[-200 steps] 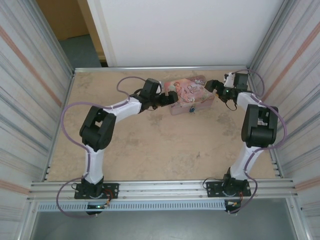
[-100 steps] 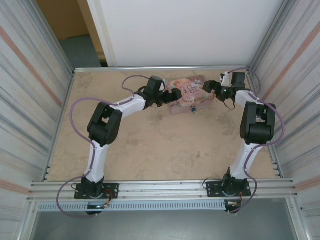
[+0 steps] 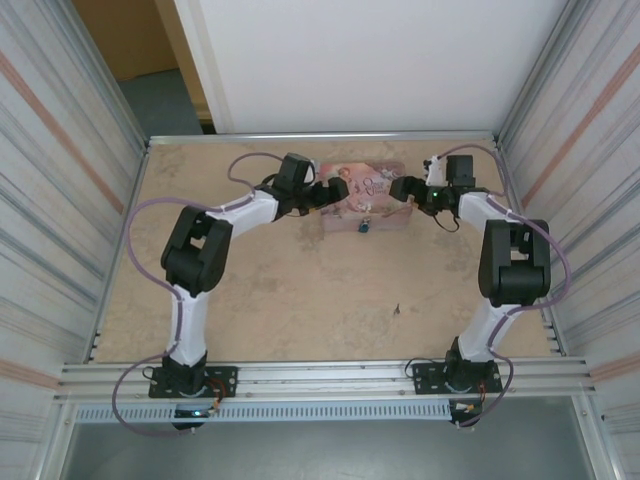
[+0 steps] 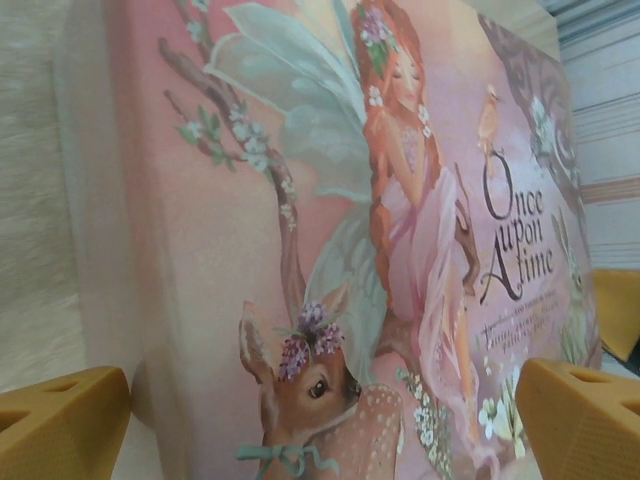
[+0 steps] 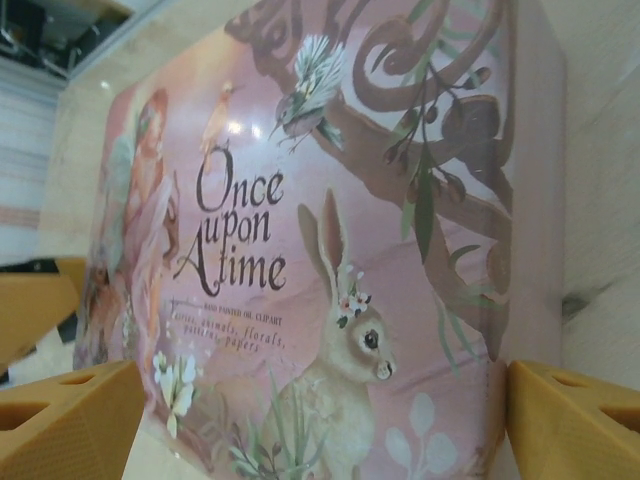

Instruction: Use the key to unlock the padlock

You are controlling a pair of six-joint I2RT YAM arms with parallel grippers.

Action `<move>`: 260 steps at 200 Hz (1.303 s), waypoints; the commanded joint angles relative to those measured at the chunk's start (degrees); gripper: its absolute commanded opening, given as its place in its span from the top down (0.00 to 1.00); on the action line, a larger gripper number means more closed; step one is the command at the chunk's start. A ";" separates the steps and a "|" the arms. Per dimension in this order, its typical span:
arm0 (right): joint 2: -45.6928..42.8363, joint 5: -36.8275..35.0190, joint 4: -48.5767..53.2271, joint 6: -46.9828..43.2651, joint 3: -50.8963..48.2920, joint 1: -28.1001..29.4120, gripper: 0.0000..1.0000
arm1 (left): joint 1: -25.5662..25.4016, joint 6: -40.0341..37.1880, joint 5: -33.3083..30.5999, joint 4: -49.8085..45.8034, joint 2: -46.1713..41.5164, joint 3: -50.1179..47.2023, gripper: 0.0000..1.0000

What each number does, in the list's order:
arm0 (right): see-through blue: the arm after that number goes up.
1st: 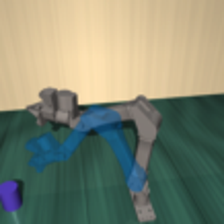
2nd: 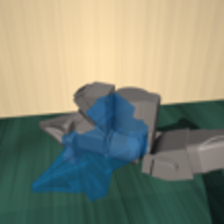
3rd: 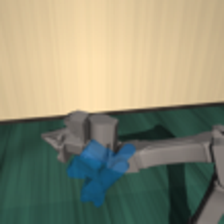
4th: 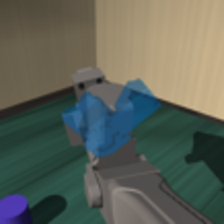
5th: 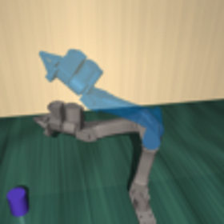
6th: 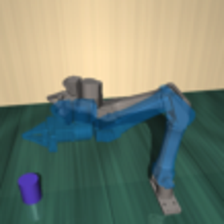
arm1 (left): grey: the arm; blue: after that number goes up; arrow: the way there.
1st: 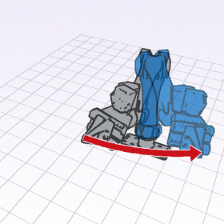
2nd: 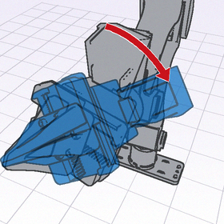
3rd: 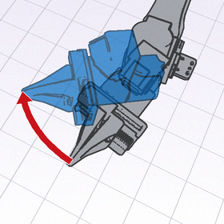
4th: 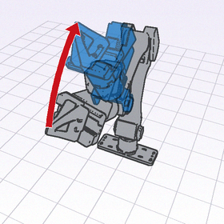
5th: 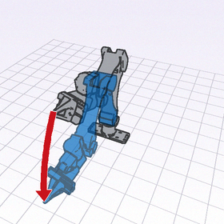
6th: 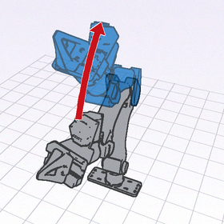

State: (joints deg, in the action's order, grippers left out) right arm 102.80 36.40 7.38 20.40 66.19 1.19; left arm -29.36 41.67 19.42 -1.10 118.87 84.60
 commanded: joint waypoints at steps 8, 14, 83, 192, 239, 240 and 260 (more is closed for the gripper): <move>-3.94 1.97 2.66 2.05 -3.24 5.59 0.10 | 0.39 -2.39 2.75 1.69 -5.90 -3.57 0.01; -4.56 1.53 2.35 2.48 -3.86 6.42 0.10 | 0.65 -2.58 2.73 1.69 -6.53 -4.40 0.01; -11.82 -4.01 -1.05 8.18 -11.35 14.53 0.11 | 2.56 -4.14 1.74 1.36 -11.57 -10.56 0.01; -14.95 -14.79 0.93 10.78 -15.30 15.80 0.02 | 7.46 -6.35 2.64 -0.38 -13.52 -11.89 0.01; -20.97 -21.16 8.16 8.53 -15.20 14.23 0.00 | 9.89 -8.74 1.11 -2.36 -20.41 -15.89 0.01; -21.15 -21.31 8.34 8.43 -15.21 14.21 0.00 | 9.87 -8.77 1.08 -2.34 -20.64 -16.01 0.01; -25.03 -23.61 13.75 6.99 -15.05 13.93 0.00 | 9.98 -9.83 -0.42 -3.19 -25.84 -19.37 0.01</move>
State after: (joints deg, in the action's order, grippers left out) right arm 83.29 17.50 13.41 29.45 50.98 15.46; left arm -19.42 34.70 20.25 -2.31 99.79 68.40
